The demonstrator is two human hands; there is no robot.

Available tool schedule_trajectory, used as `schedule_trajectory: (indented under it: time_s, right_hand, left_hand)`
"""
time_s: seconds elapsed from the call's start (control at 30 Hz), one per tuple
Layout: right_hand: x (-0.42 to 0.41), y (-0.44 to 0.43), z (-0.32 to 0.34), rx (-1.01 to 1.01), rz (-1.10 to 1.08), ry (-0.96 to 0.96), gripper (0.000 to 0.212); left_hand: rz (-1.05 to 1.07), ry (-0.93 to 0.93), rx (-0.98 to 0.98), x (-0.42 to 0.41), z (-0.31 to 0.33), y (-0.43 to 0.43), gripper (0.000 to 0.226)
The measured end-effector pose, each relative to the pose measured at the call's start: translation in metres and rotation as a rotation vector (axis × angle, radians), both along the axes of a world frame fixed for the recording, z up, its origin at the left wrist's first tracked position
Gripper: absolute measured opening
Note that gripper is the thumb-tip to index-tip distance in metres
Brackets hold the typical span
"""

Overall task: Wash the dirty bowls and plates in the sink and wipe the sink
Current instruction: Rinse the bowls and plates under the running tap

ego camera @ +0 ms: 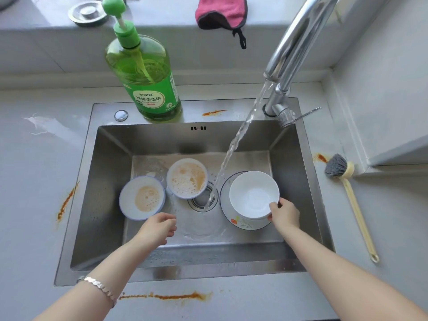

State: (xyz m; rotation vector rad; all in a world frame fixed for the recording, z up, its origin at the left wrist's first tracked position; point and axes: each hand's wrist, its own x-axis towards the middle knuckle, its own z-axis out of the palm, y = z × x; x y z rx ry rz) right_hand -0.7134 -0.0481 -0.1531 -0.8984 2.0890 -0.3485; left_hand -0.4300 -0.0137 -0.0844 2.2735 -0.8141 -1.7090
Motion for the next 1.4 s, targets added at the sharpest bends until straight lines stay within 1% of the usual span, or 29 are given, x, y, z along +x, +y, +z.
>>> schedule_trajectory:
  time_s: [0.1,0.17,0.27,0.3,0.33,0.37,0.4,0.43,0.47,0.53,0.6,0.67,0.73,0.8,0.83,0.9,0.93,1.03,1.1,1.17,1.27,1.33,1.4]
  right_hand:
    - [-0.004,0.001,-0.004,0.006,-0.005,-0.030,0.016]
    - [-0.003,0.002,0.001,0.025,0.041,-0.011,0.018]
    - [0.015,0.011,0.025,0.124,0.250,0.194,0.051]
    - [0.028,0.016,0.037,0.139,0.330,0.212,0.052]
    - [0.045,0.022,0.046,0.158,0.413,0.180,0.047]
    - [0.064,0.026,0.054,0.186,0.494,0.108,0.039]
    - [0.085,0.028,0.054,0.229,0.549,0.012,0.033]
    - [0.106,0.028,0.051,0.277,0.545,-0.101,0.032]
    - [0.128,0.025,0.045,0.333,0.474,-0.228,0.034]
    - [0.167,0.011,0.024,0.439,0.252,-0.446,0.045]
    - [0.198,-0.010,-0.002,0.462,0.041,-0.551,0.056]
    - [0.217,-0.028,-0.035,0.376,-0.154,-0.557,0.060]
    - [0.227,-0.040,-0.063,0.235,-0.288,-0.446,0.067]
    - [0.231,-0.045,-0.084,0.142,-0.289,-0.300,0.069]
    - [0.233,-0.045,-0.091,0.115,-0.304,-0.278,0.066]
    - [0.236,-0.046,-0.101,0.065,-0.433,-0.378,0.064]
    - [0.236,-0.046,-0.106,0.032,-0.468,-0.398,0.065]
    - [0.238,-0.043,-0.109,-0.061,-0.401,-0.316,0.067]
    - [0.239,-0.042,-0.101,-0.125,-0.348,-0.312,0.067]
    - [0.237,-0.039,-0.086,-0.149,-0.278,-0.302,0.067]
    - [0.224,-0.035,-0.059,-0.193,-0.089,-0.193,0.067]
    - [0.214,-0.032,-0.035,-0.243,0.025,-0.197,0.066]
    - [0.204,-0.030,-0.006,-0.312,0.131,-0.211,0.066]
  left_hand:
    - [-0.012,-0.013,0.013,0.005,-0.002,-0.002,0.016]
    - [-0.018,-0.029,0.020,0.011,-0.004,-0.004,0.020]
    - [-0.009,-0.030,0.029,0.022,-0.008,-0.007,0.024]
    - [-0.011,-0.028,0.036,0.026,-0.010,-0.008,0.023]
    - [-0.014,-0.026,0.041,0.031,-0.012,-0.009,0.022]
    - [-0.011,-0.021,0.044,0.036,-0.014,-0.010,0.021]
    - [-0.002,-0.014,0.042,0.042,-0.016,-0.011,0.019]
    - [0.008,-0.007,0.039,0.048,-0.019,-0.012,0.019]
    - [0.017,-0.006,0.032,0.054,-0.021,-0.014,0.019]
    - [0.027,-0.020,0.022,0.067,-0.026,-0.017,0.018]
    - [0.018,-0.037,0.012,0.080,-0.032,-0.020,0.017]
    - [-0.017,-0.048,-0.001,0.092,-0.040,-0.023,0.016]
    - [-0.049,-0.041,-0.019,0.103,-0.048,-0.026,0.016]
    - [-0.067,-0.020,-0.042,0.110,-0.059,-0.027,0.018]
    - [-0.074,-0.010,-0.050,0.113,-0.064,-0.027,0.019]
    - [-0.086,0.001,-0.060,0.118,-0.074,-0.027,0.019]
    - [-0.091,0.003,-0.061,0.120,-0.079,-0.027,0.019]
    - [-0.103,0.003,-0.050,0.124,-0.090,-0.025,0.021]
    - [-0.109,0.001,-0.039,0.127,-0.092,-0.024,0.022]
    - [-0.103,-0.001,-0.035,0.130,-0.088,-0.023,0.023]
    - [-0.122,-0.016,-0.064,0.134,-0.073,-0.025,0.025]
    - [-0.141,-0.028,-0.111,0.135,-0.058,-0.028,0.028]
    - [-0.126,-0.040,-0.195,0.133,-0.038,-0.034,0.039]
